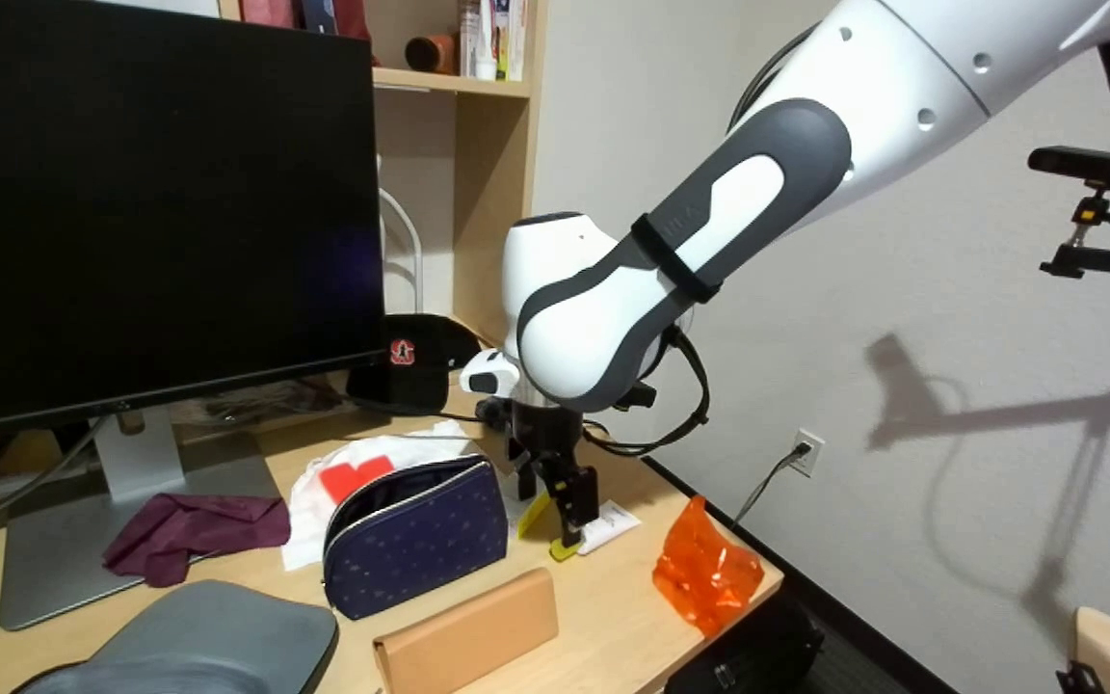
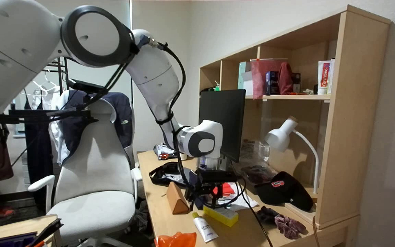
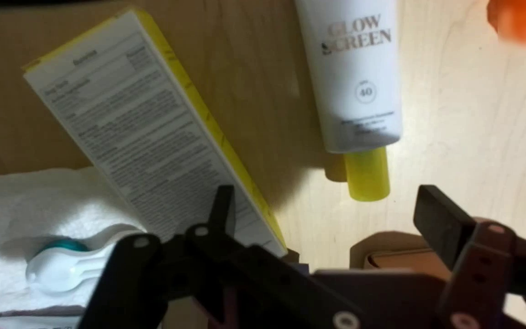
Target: Put the white and yellow tube inside the dark blue bag
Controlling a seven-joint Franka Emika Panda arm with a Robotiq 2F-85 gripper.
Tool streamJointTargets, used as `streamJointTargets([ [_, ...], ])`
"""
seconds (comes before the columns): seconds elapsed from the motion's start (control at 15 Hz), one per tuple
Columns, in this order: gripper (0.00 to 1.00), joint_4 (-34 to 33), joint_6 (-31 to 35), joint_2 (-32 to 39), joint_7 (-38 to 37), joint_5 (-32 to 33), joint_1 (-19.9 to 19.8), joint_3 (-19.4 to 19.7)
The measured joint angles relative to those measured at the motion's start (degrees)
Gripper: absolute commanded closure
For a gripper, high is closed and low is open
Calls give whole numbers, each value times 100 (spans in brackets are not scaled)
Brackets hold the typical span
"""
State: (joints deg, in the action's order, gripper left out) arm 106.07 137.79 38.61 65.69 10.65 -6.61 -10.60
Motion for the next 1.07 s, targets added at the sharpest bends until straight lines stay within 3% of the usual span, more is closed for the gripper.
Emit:
streamJointTargets([
  [0.53,0,118,382,-46,246,-672,-30,-91],
  [1.07,0,828,454,-513,242,-1029,-66,-104],
])
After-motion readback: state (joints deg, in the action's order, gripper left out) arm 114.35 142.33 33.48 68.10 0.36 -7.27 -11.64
